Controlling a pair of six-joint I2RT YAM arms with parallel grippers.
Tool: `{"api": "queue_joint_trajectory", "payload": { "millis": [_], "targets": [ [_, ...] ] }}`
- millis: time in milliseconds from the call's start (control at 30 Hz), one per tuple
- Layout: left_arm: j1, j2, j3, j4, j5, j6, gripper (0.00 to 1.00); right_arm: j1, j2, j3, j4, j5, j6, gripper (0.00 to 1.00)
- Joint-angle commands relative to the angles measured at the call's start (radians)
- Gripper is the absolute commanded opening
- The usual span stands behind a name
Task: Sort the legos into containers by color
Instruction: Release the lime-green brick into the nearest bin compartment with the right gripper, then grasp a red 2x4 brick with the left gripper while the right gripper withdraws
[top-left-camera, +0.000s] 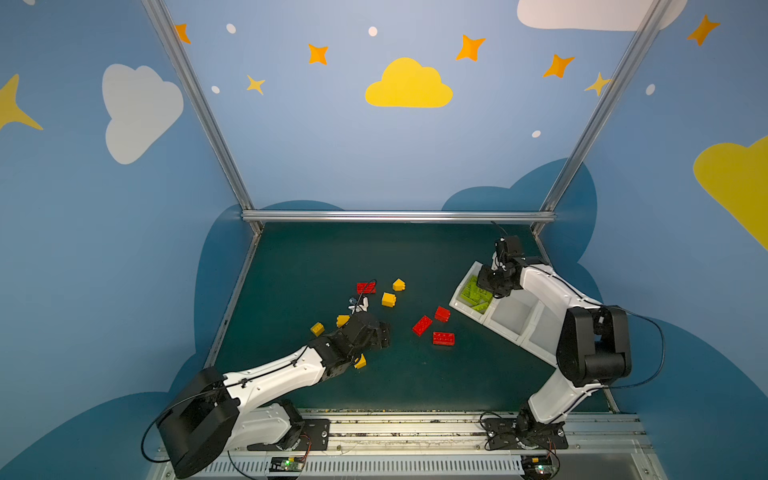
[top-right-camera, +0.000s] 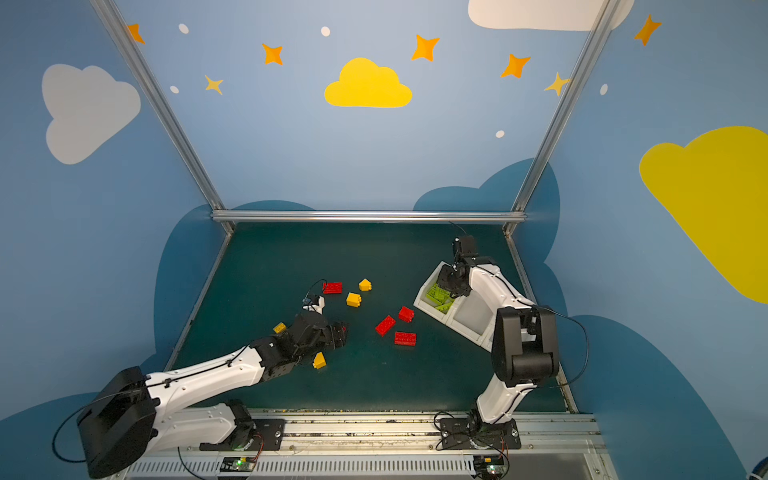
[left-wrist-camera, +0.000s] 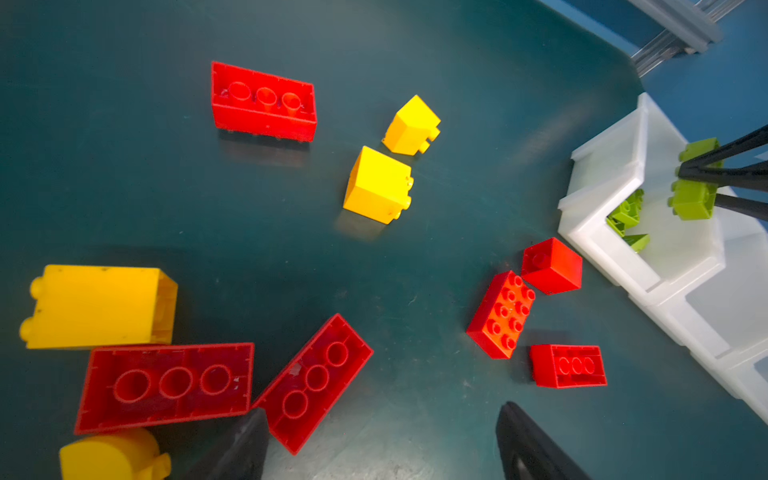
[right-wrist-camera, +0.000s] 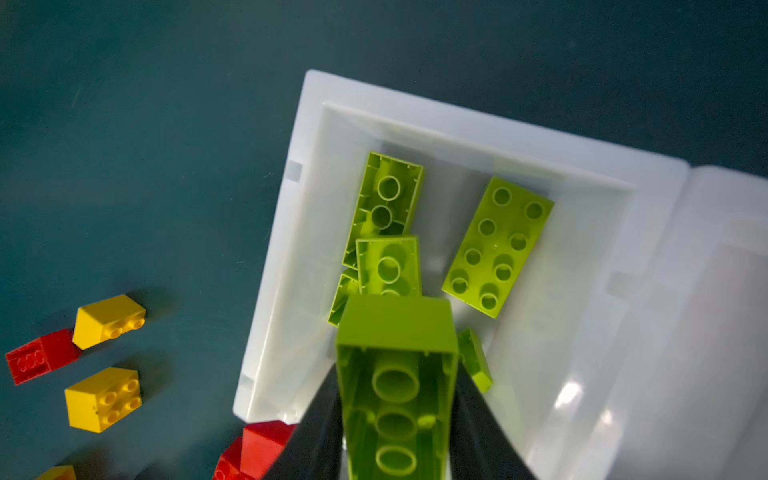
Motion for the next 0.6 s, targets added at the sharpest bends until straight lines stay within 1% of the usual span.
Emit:
{"api": "queue_joint_trajectory", "payload": {
  "millis": [0,133,167,267,400,500,567],
  "targets": [
    [0.008,-0.010,-0.011,-0.037,-0.016,-0.013,0.85,-0.009,0.000,0.007,0.043,-0.028,0.015,0.49],
    [0.010,-0.001,-0.007,-0.036,-0.005,-0.014,0.86,-0.011,-0.007,0.018,0.030,-0.038,0.004,0.65],
    [0.009,0.007,-0.001,-0.038,-0.001,-0.013,0.85,-0.011,-0.012,0.017,0.029,-0.039,0.003,0.67],
    [0.008,0.047,0.036,-0.060,0.031,0.012,0.85,-0.009,-0.046,0.004,0.029,-0.051,0.000,0.69],
    [-0.004,0.127,0.100,-0.080,0.090,0.097,0.83,0.008,-0.157,-0.050,0.060,-0.077,0.002,0.71],
    [-0.038,0.192,0.148,-0.088,0.076,0.162,0.79,0.027,-0.257,-0.105,0.090,-0.102,0.008,0.72],
    [-0.058,0.242,0.185,-0.088,0.079,0.197,0.76,0.026,-0.322,-0.147,0.120,-0.141,0.038,0.72]
  ]
}}
